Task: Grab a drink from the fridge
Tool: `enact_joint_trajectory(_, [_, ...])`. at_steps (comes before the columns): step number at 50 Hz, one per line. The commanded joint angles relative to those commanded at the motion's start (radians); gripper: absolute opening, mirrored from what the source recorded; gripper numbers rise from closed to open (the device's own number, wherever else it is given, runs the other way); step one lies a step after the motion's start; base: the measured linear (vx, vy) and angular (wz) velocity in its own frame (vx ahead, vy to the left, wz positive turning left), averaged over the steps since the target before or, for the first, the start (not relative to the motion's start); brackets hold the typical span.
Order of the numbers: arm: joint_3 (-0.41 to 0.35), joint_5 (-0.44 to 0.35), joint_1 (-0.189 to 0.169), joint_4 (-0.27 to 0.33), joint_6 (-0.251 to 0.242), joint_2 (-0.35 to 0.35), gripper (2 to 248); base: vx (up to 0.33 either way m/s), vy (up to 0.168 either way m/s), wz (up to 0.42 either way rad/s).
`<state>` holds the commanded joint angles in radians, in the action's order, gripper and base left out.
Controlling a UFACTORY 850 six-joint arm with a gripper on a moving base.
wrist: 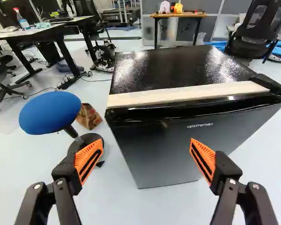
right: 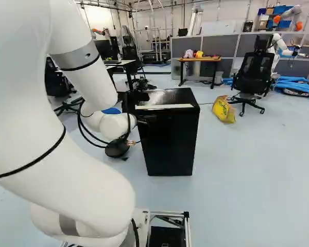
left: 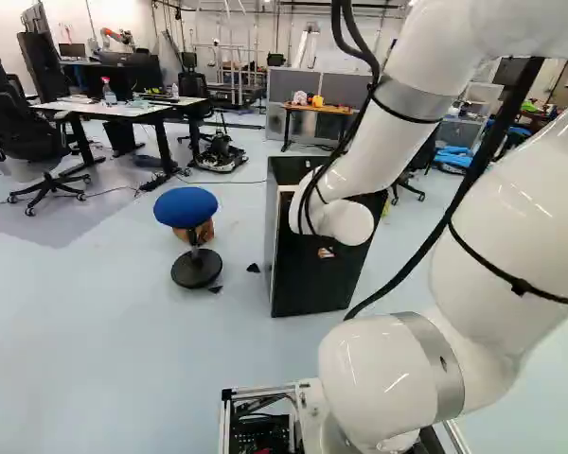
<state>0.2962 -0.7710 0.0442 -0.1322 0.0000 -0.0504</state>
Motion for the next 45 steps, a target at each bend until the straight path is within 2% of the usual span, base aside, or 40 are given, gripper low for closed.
enact_joint_trajectory(25, [0.052, 0.021, 0.043, -0.096, 0.000, 0.052, 247, 0.000, 0.000, 0.000])
enact_joint_trajectory(45, [0.053, 0.021, 0.109, -0.202, 0.000, 0.053, 247, 0.000, 0.000, 0.000])
